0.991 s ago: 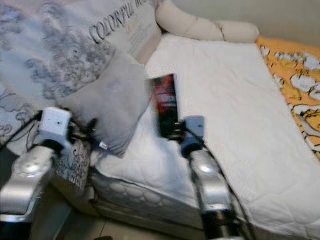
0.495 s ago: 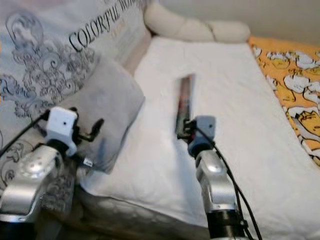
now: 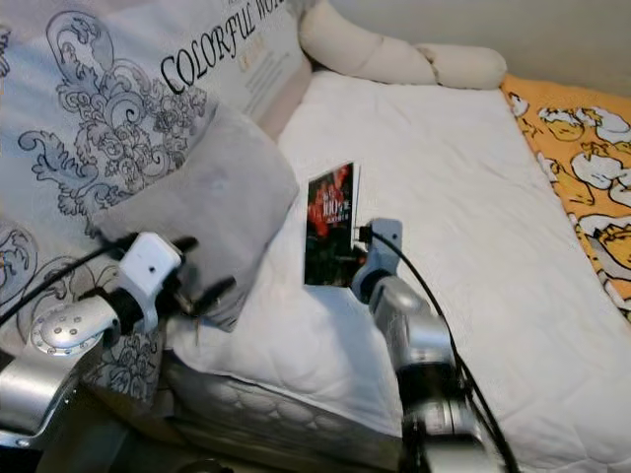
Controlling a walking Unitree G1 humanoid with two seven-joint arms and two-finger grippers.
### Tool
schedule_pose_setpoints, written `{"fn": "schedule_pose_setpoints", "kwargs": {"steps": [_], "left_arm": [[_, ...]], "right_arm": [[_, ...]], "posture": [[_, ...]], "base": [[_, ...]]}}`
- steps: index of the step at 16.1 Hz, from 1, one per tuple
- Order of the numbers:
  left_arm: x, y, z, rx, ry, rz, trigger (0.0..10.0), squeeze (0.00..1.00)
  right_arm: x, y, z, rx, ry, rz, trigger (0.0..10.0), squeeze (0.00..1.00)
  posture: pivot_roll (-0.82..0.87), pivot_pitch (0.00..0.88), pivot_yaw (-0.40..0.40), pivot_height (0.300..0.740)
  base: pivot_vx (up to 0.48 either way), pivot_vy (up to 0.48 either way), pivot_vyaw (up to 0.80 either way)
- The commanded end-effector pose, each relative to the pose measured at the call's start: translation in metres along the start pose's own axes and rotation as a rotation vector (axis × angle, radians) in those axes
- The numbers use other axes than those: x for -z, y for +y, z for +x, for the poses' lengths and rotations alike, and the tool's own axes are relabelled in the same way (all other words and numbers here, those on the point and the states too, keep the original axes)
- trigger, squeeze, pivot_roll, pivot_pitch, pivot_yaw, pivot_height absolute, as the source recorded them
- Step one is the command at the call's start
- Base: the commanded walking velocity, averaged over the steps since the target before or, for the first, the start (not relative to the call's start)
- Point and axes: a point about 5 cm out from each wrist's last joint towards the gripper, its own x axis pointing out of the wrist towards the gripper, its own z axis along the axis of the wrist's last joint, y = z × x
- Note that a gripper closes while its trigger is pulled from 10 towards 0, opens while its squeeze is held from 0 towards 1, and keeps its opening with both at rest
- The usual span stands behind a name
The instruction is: Clean up the room
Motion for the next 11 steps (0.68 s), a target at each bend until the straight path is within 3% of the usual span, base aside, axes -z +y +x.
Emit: {"fn": "schedule_pose_setpoints", "kwargs": {"steps": [1, 3, 4, 6, 7, 9, 10, 11], "left_arm": [[-0.002, -0.002, 0.003, 0.084, 0.017, 0.013, 10.0, 0.00], [0.002, -0.007, 0.003, 0.201, 0.074, 0.014, 10.0, 0.00], [0.004, -0.010, 0.001, 0.264, 0.095, 0.005, 10.0, 0.00], [0.005, -0.010, 0.001, 0.280, 0.103, -0.002, 10.0, 0.00], [0.006, -0.010, 0.001, 0.298, 0.121, -0.004, 10.0, 0.00], [0.008, -0.010, 0.000, 0.325, 0.153, -0.009, 10.0, 0.00], [0.009, -0.010, -0.001, 0.330, 0.169, -0.012, 10.0, 0.00], [0.010, -0.010, -0.002, 0.330, 0.176, -0.014, 10.0, 0.00]], "right_arm": [[-0.007, -0.003, 0.003, -0.009, 0.024, 0.081, 10.0, 0.00], [-0.003, -0.007, 0.010, -0.032, 0.095, 0.155, 10.0, 0.00], [-0.002, -0.009, 0.012, -0.069, 0.115, 0.242, 10.0, 0.00], [-0.001, -0.009, 0.012, -0.106, 0.129, 0.322, 10.0, 0.00], [0.002, -0.014, 0.012, -0.093, 0.152, 0.328, 10.0, 0.00], [0.011, -0.020, 0.011, -0.055, 0.205, 0.253, 10.0, 0.00], [0.018, -0.025, 0.010, -0.007, 0.235, 0.189, 10.0, 0.29], [0.021, -0.028, 0.010, 0.023, 0.242, 0.167, 10.0, 1.00]], "posture": [[0.04, 0.000, -0.048, 0.740], [0.03, 0.000, -0.042, 0.740], [0.03, 0.000, -0.035, 0.740], [0.02, 0.000, -0.030, 0.740], [0.03, 0.000, -0.026, 0.740], [0.04, 0.000, -0.023, 0.740], [0.05, 0.000, -0.023, 0.740], [0.05, 0.000, -0.022, 0.740]], "base": [[0.000, 0.000, 0.00], [0.000, 0.000, 0.00], [0.000, 0.000, 0.00], [0.000, 0.000, 0.00], [0.000, 0.000, 0.00], [0.000, 0.000, 0.00], [0.000, 0.000, 0.00], [0.000, 0.000, 0.00]]}}
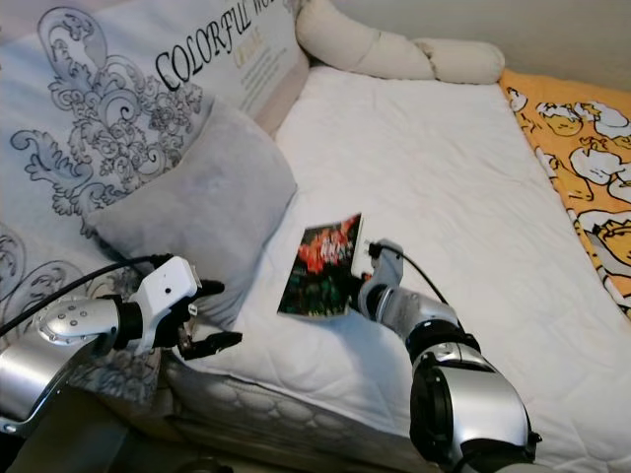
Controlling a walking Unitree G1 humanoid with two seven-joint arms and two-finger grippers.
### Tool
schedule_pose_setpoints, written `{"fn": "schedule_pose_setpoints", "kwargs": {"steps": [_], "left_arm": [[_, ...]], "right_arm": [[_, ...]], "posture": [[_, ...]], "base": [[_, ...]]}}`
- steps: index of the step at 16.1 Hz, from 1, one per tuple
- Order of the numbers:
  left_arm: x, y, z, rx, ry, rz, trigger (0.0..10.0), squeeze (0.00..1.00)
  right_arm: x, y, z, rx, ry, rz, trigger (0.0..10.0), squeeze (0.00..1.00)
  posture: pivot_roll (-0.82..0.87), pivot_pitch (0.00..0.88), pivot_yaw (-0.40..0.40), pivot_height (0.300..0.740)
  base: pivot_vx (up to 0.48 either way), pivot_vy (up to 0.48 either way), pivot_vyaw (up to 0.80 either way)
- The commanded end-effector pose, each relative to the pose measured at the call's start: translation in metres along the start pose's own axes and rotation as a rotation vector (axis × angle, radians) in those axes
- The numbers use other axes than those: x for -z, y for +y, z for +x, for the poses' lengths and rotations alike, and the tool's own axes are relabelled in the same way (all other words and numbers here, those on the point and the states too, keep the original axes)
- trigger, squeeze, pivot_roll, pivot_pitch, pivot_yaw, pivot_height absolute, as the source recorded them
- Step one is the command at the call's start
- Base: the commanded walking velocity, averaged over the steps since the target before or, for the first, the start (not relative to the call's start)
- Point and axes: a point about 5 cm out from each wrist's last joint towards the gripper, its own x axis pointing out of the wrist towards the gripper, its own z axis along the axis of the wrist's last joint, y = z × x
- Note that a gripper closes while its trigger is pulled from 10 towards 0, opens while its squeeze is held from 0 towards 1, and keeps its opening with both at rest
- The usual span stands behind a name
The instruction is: Clean up the room
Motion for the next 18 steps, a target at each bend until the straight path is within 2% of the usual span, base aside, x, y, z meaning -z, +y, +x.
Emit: {"fn": "schedule_pose_setpoints", "kwargs": {"steps": [1, 4, 5, 9, 12, 13, 15, 17, 18], "left_arm": [[0.000, 0.000, -0.001, 0.009, 0.013, 0.002, 10.0, 0.00], [0.001, -0.001, -0.002, 0.001, 0.021, -0.013, 10.0, 0.00], [0.000, 0.001, 0.000, -0.021, 0.016, -0.017, 10.0, 0.00], [-0.003, -0.001, 0.008, -0.029, 0.008, -0.025, 10.0, 0.00], [-0.007, 0.001, 0.007, -0.106, -0.035, -0.045, 10.0, 0.00], [-0.010, 0.004, 0.008, -0.184, -0.086, -0.066, 10.0, 0.00], [-0.012, 0.012, 0.003, -0.435, -0.213, -0.195, 10.0, 0.00], [-0.005, 0.010, -0.007, -0.587, -0.232, -0.231, 10.0, 0.00], [-0.004, 0.007, -0.010, -0.616, -0.227, -0.231, 10.0, 0.00]], "right_arm": [[-0.007, -0.004, -0.002, 0.049, -0.032, -0.052, 10.0, 1.00], [-0.004, -0.015, -0.003, 0.113, -0.038, -0.095, 10.0, 1.00], [-0.001, -0.022, -0.005, 0.160, -0.015, -0.184, 10.0, 1.00], [-0.003, -0.035, -0.012, 0.166, -0.053, -0.118, 10.0, 1.00], [-0.005, -0.041, -0.016, 0.109, -0.076, -0.139, 10.0, 1.00], [-0.010, -0.044, -0.019, 0.094, -0.110, -0.169, 10.0, 1.00], [-0.024, -0.044, -0.027, 0.040, -0.229, -0.213, 10.0, 1.00], [-0.027, -0.032, -0.039, -0.023, -0.366, -0.269, 10.0, 1.00], [-0.024, -0.028, -0.045, -0.023, -0.403, -0.286, 10.0, 1.00]], "posture": [[0.06, 0.000, -0.022, 0.740], [0.05, 0.000, -0.010, 0.740], [0.05, 0.000, -0.005, 0.740], [0.03, 0.000, 0.003, 0.740], [0.02, 0.000, -0.007, 0.740], [0.01, 0.000, -0.011, 0.740], [0.01, 0.000, -0.025, 0.740], [0.01, 0.000, -0.038, 0.740], [0.00, 0.000, -0.042, 0.740]], "base": [[0.000, 0.000, 0.00], [0.000, 0.000, 0.00], [0.000, 0.000, 0.00], [0.000, 0.000, 0.00], [0.000, 0.000, 0.00], [0.000, 0.000, 0.00], [0.000, 0.000, 0.00], [0.000, 0.000, 0.00], [0.000, 0.000, 0.00]]}}
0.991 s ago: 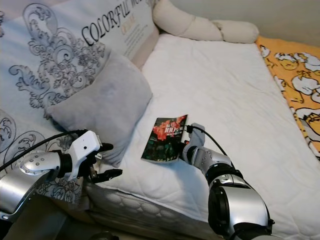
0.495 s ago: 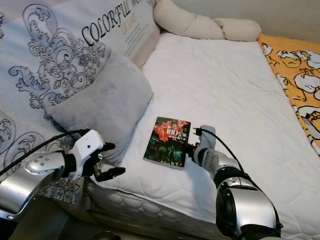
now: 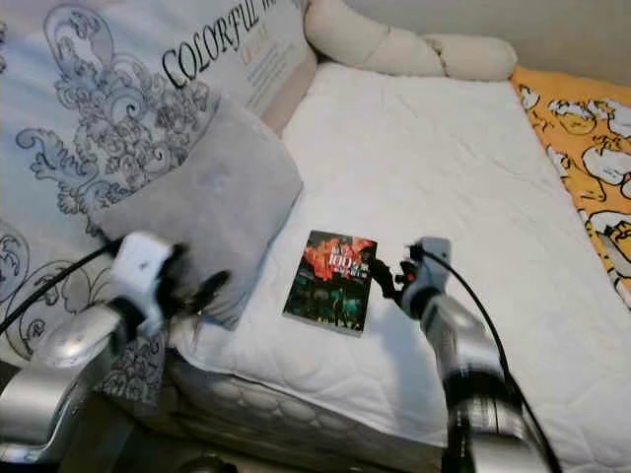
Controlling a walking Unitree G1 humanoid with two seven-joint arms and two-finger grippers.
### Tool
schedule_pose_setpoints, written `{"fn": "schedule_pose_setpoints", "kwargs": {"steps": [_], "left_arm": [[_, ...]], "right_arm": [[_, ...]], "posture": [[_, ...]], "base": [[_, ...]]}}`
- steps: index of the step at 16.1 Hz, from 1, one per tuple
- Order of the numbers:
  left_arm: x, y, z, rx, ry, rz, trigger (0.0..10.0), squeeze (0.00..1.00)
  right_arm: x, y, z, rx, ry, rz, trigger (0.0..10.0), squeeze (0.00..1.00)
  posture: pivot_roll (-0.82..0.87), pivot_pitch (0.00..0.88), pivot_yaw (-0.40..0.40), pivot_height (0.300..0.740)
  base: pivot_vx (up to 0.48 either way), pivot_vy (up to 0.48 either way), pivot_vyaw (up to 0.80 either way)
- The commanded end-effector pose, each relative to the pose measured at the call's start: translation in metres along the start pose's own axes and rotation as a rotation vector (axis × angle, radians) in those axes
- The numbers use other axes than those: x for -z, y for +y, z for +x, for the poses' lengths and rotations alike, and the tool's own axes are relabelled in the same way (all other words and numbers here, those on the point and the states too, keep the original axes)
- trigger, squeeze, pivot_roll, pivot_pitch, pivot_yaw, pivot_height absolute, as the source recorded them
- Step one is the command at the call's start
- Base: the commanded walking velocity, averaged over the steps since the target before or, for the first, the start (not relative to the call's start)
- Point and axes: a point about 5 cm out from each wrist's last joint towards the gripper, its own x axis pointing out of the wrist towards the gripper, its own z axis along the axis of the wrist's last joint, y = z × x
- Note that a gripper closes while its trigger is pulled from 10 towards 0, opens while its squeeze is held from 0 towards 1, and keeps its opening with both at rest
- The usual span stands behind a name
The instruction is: Clean up the room
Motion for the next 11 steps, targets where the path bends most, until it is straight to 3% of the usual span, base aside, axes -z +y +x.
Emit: {"fn": "schedule_pose_setpoints", "kwargs": {"steps": [1, 3, 11], "left_arm": [[-0.008, 0.000, -0.004, -0.039, -0.035, 0.013, 10.0, 0.00], [-0.006, -0.003, -0.008, -0.088, -0.035, -0.009, 10.0, 0.00], [-0.006, -0.003, -0.008, -0.088, -0.035, -0.009, 10.0, 0.00]], "right_arm": [[-0.010, 0.009, -0.003, 0.008, -0.070, -0.029, 10.0, 1.00], [-0.006, 0.023, -0.018, 0.064, -0.173, -0.056, 10.0, 1.00], [-0.006, 0.023, -0.018, 0.064, -0.173, -0.056, 10.0, 1.00]], "posture": [[0.00, 0.000, -0.043, 0.740], [0.00, 0.000, -0.049, 0.740], [0.00, 0.000, -0.049, 0.740]], "base": [[0.000, 0.000, 0.00], [0.000, -0.133, 0.00], [0.000, -0.266, 0.00]]}}
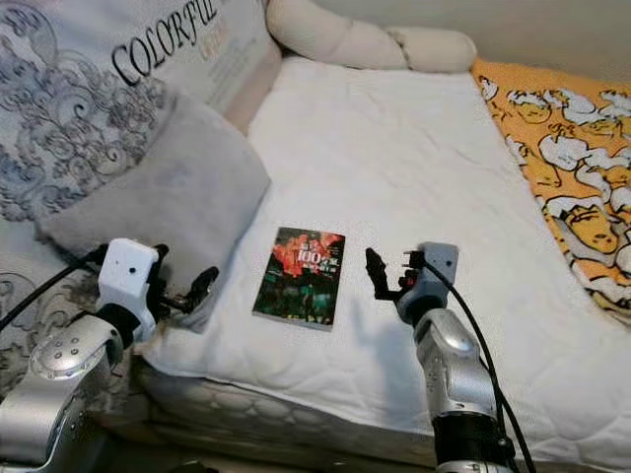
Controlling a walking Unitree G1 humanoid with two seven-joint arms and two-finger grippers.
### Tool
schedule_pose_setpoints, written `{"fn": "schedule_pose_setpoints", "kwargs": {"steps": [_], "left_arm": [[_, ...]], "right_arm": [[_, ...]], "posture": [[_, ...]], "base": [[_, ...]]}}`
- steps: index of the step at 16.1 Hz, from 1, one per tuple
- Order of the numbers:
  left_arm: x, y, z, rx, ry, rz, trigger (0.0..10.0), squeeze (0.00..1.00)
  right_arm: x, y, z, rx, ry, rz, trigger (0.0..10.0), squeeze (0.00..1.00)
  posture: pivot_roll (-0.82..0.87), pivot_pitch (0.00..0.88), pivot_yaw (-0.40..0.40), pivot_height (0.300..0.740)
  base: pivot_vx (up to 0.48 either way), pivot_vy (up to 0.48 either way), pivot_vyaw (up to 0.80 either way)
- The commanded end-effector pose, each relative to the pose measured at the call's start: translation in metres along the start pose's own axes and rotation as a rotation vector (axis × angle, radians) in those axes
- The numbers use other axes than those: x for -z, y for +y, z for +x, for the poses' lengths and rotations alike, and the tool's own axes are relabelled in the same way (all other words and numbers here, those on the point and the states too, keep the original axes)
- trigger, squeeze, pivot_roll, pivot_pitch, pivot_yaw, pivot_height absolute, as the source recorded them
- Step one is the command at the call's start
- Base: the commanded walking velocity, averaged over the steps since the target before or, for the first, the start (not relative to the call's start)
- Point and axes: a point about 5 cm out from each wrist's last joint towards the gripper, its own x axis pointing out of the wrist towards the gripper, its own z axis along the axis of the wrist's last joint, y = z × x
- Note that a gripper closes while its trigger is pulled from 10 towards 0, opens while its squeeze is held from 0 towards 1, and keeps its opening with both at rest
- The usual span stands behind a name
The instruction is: Clean up the room
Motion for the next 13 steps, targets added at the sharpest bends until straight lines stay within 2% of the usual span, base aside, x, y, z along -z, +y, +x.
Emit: {"fn": "schedule_pose_setpoints", "kwargs": {"steps": [1, 8, 9, 10, 13], "left_arm": [[-0.002, 0.000, -0.001, -0.007, -0.002, 0.004, 10.0, 0.00], [-0.002, 0.000, -0.001, -0.007, -0.002, 0.004, 10.0, 0.00], [-0.001, 0.007, 0.006, -0.096, 0.004, 0.001, 10.0, 0.00], [-0.002, 0.018, 0.016, -0.171, 0.005, 0.000, 10.0, 0.00], [-0.002, 0.020, 0.017, -0.181, 0.006, 0.003, 10.0, 0.00]], "right_arm": [[-0.003, 0.001, 0.000, 0.000, -0.013, -0.016, 10.0, 1.00], [-0.003, 0.001, 0.000, 0.000, -0.013, -0.016, 10.0, 1.00], [-0.007, 0.020, -0.007, 0.015, -0.060, -0.039, 10.0, 1.00], [-0.011, 0.034, -0.004, 0.017, -0.104, -0.063, 10.0, 1.00], [-0.010, 0.035, -0.002, 0.027, -0.109, -0.067, 10.0, 1.00]], "posture": [[0.00, 0.000, -0.049, 0.740], [0.00, 0.000, -0.049, 0.740], [-0.01, 0.000, -0.038, 0.740], [-0.01, 0.000, -0.038, 0.740], [-0.01, 0.000, -0.038, 0.740]], "base": [[0.000, -0.266, 0.00], [0.000, -0.266, 0.00], [0.000, -0.480, 0.00], [0.000, -0.480, 0.00], [0.000, -0.480, 0.00]]}}
